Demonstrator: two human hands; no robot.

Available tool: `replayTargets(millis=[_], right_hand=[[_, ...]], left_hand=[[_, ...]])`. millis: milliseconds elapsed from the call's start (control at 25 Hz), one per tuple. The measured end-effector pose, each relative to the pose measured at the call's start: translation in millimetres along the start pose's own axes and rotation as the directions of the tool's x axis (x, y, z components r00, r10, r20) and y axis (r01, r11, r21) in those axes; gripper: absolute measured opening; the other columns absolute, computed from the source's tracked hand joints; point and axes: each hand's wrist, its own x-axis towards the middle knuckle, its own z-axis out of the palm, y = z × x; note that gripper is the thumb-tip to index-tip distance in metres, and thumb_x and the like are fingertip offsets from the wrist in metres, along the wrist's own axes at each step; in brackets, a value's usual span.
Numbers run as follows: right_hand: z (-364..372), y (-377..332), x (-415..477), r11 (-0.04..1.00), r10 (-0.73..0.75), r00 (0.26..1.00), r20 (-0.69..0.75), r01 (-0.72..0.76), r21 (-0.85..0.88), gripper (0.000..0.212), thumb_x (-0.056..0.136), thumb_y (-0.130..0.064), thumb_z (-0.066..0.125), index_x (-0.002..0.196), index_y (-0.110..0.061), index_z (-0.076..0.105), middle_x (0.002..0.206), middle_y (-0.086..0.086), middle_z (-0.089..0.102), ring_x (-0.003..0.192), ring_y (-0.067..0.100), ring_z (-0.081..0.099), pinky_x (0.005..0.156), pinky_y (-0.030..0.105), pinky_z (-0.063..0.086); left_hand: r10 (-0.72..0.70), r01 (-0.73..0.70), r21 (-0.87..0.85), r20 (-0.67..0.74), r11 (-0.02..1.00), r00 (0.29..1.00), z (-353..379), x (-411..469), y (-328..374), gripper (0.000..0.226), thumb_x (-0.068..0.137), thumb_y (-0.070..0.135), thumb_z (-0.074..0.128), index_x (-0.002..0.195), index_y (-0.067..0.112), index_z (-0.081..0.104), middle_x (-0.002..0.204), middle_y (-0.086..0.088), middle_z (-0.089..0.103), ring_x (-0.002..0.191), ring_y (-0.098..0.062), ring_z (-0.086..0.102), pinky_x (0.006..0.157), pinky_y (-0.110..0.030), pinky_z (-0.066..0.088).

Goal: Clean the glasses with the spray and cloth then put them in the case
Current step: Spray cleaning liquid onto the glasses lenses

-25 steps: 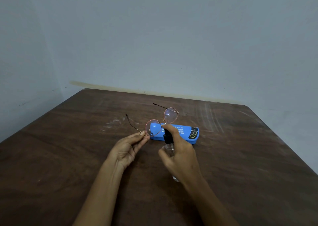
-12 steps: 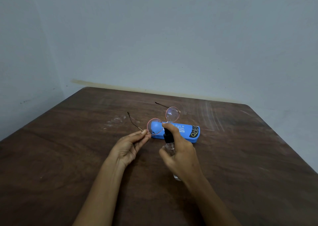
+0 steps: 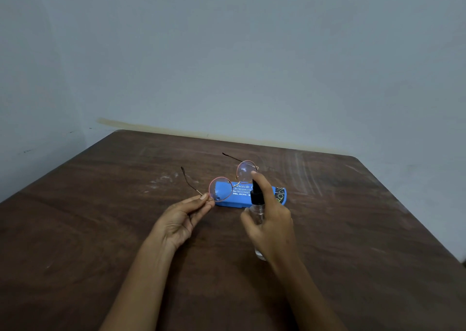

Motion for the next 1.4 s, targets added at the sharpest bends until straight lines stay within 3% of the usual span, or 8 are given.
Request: replayTargets(millis=[200, 320, 560, 680, 760, 960, 1200, 1400], right_hand=[[-13, 15, 8, 0.999, 0.033, 0.995, -0.093, -0.033, -0.003, 0.069, 0.068, -0.005, 0.059, 0.124, -0.04, 0.038, 0.06, -0.017, 0.047, 0.047, 0.01, 0.046, 0.051, 0.016, 0.038], [-15, 19, 10, 0.999, 0.043, 0.995, -0.091, -0.042, 0.01, 0.067, 0.067, -0.001, 0.061, 0.119, -0.038, 0.042, 0.056, -0.014, 0.049, 0.05, 0.015, 0.048, 0.049, 0.01, 0.035], [-15, 18, 8, 0.999, 0.044, 0.998, -0.035, -0.043, 0.022, 0.065, 0.066, -0.002, 0.059, 0.112, -0.043, 0.039, 0.056, 0.0, 0.055, 0.052, 0.02, 0.049, 0.048, 0.022, 0.038], [-15, 17, 8, 1.0, 0.017, 1.0, -0.02, -0.017, -0.014, 0.071, 0.066, -0.005, 0.059, 0.117, -0.048, 0.036, 0.062, -0.003, 0.055, 0.054, 0.02, 0.049, 0.05, 0.021, 0.039], [-14, 15, 7, 1.0, 0.005, 1.0, -0.013, -0.005, -0.028, 0.072, 0.066, -0.005, 0.059, 0.118, -0.05, 0.035, 0.064, -0.009, 0.052, 0.057, 0.018, 0.048, 0.05, 0.015, 0.037], [-15, 18, 8, 1.0, 0.022, 0.999, -0.045, -0.022, 0.003, 0.065, 0.066, -0.002, 0.059, 0.114, -0.041, 0.04, 0.056, -0.005, 0.051, 0.053, 0.019, 0.049, 0.048, 0.019, 0.037], [-16, 15, 7, 1.0, 0.022, 0.999, -0.029, -0.022, -0.021, 0.067, 0.066, -0.004, 0.059, 0.114, -0.046, 0.038, 0.057, -0.007, 0.05, 0.052, 0.017, 0.048, 0.048, 0.022, 0.037], [-17, 11, 6, 0.999, 0.001, 1.0, -0.017, -0.002, -0.052, 0.074, 0.065, -0.006, 0.059, 0.12, -0.049, 0.035, 0.063, -0.021, 0.046, 0.058, 0.012, 0.048, 0.05, 0.012, 0.033]], left_hand=[[0.001, -0.002, 0.053, 0.012, 0.999, 1.0, 0, 2, -2, 0.035, 0.086, -0.008, 0.046, 0.062, -0.001, 0.071, 0.056, -0.007, 0.071, 0.051, -0.011, 0.068, 0.045, -0.014, 0.052], [0.0, -0.002, 0.076, 0.024, 0.997, 1.0, 0, 1, -3, 0.046, 0.087, -0.009, 0.045, 0.051, 0.002, 0.071, 0.056, -0.007, 0.071, 0.051, -0.011, 0.068, 0.045, -0.014, 0.052], [-0.01, 0.008, 0.077, 0.025, 0.997, 1.0, 1, 0, -3, 0.038, 0.088, -0.009, 0.044, 0.061, -0.002, 0.07, 0.055, -0.008, 0.071, 0.05, -0.012, 0.068, 0.044, -0.014, 0.052], [-0.012, 0.011, 0.067, 0.02, 0.998, 1.0, 2, -1, -3, 0.022, 0.088, -0.009, 0.044, 0.075, -0.005, 0.062, 0.054, -0.008, 0.07, 0.05, -0.012, 0.068, 0.044, -0.014, 0.052], [-0.012, 0.011, 0.065, 0.019, 0.998, 1.0, 1, -1, -3, 0.025, 0.087, -0.01, 0.045, 0.071, -0.005, 0.064, 0.054, -0.009, 0.07, 0.05, -0.012, 0.068, 0.044, -0.015, 0.052], [-0.009, 0.008, 0.078, 0.018, 0.997, 1.0, 2, -1, -3, 0.029, 0.087, -0.01, 0.045, 0.068, -0.004, 0.066, 0.054, -0.01, 0.07, 0.05, -0.012, 0.068, 0.044, -0.015, 0.053], [-0.001, -0.004, 0.099, 0.048, 0.995, 0.999, 1, -1, -4, 0.047, 0.088, -0.009, 0.044, 0.051, 0.001, 0.071, 0.055, -0.008, 0.071, 0.051, -0.011, 0.068, 0.046, -0.014, 0.053], [0.003, -0.008, 0.087, 0.058, 0.996, 0.998, 0, -1, -4, 0.047, 0.087, -0.01, 0.043, 0.051, 0.001, 0.071, 0.055, -0.008, 0.071, 0.051, -0.012, 0.068, 0.046, -0.015, 0.053]])
